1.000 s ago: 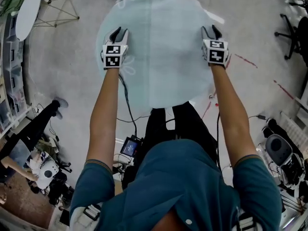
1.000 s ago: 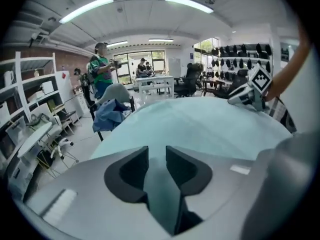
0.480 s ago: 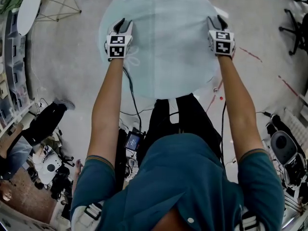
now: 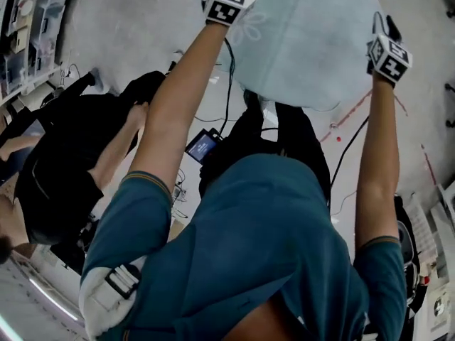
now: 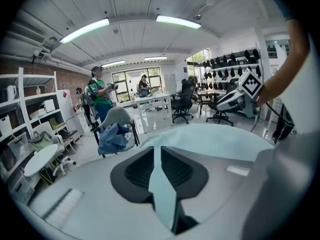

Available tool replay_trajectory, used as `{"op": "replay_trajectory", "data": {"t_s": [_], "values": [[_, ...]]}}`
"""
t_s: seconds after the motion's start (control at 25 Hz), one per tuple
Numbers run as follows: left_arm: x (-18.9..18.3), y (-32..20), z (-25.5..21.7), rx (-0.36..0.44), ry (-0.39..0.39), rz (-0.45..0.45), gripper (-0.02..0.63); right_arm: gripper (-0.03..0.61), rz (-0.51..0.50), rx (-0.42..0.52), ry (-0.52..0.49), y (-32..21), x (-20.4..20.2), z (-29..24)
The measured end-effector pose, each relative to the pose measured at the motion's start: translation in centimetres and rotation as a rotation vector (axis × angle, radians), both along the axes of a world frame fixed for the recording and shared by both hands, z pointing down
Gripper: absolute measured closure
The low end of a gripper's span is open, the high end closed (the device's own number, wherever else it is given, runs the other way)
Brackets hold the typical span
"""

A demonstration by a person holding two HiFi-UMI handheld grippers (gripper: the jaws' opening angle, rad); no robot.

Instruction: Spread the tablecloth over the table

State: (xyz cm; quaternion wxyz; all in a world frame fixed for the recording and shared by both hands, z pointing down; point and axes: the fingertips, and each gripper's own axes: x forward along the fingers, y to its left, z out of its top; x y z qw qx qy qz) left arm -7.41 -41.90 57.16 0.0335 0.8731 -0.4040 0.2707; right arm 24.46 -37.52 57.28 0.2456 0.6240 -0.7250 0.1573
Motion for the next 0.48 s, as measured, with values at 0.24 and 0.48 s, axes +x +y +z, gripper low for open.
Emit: {"op": "replay_trajectory", "data": {"t_s": [0.24, 0.48], "values": [[-0.2, 2.9, -8.6, 0.087, 0.091, 0.043, 0.614, 0.557, -0.100, 0.103, -0.029, 2.3, -6.0, -8.6], [-0.6, 8.0, -17.8, 0.179, 0.181, 0.082, 0.614, 0.561, -0.218, 0.210, -0.057, 7.5, -12.3, -18.1]]}}
